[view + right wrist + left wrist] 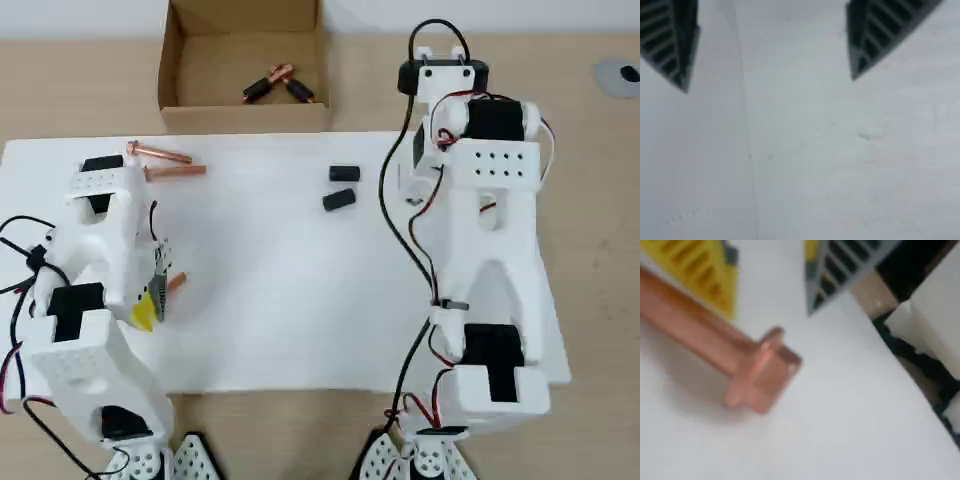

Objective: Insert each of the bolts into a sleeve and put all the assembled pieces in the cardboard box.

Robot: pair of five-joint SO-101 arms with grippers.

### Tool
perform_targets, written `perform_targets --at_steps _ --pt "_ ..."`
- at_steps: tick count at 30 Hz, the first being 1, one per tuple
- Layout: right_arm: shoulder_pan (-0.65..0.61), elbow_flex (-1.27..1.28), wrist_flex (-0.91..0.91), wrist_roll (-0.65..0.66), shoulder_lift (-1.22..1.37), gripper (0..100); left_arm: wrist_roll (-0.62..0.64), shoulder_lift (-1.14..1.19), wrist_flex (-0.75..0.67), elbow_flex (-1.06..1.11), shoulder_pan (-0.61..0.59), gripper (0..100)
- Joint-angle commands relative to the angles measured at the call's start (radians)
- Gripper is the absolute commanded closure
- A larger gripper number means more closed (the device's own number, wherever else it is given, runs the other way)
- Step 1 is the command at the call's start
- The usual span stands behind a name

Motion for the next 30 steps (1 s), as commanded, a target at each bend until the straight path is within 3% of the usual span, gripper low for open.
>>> perform_targets --at_steps 1,10,13,17,24,30 --pt "-0.015 -0.004 -0.012 0.003 -0.053 74.9 0.046 -0.002 -0.041 -0.017 0.002 100" --pt "-0.01 -0.004 -0.009 0.006 -0.059 74.9 0.051 -0.01 -0.097 -0.02 0.0 99" --pt "-0.01 -0.004 -0.009 0.008 -0.059 74.9 -0.035 -0.013 -0.101 -0.078 0.0 99" --pt "-0.01 -0.004 -0.008 0.008 -0.059 74.9 -0.258 -0.013 -0.101 -0.187 -0.015 99" --pt "-0.01 -0.004 -0.009 0.008 -0.058 74.9 -0.937 -0.013 -0.103 -0.371 -0.095 99" --pt "-0.01 0.001 -0.012 0.008 -0.053 74.9 -1.056 -0.025 0.014 -0.423 -0.115 99"
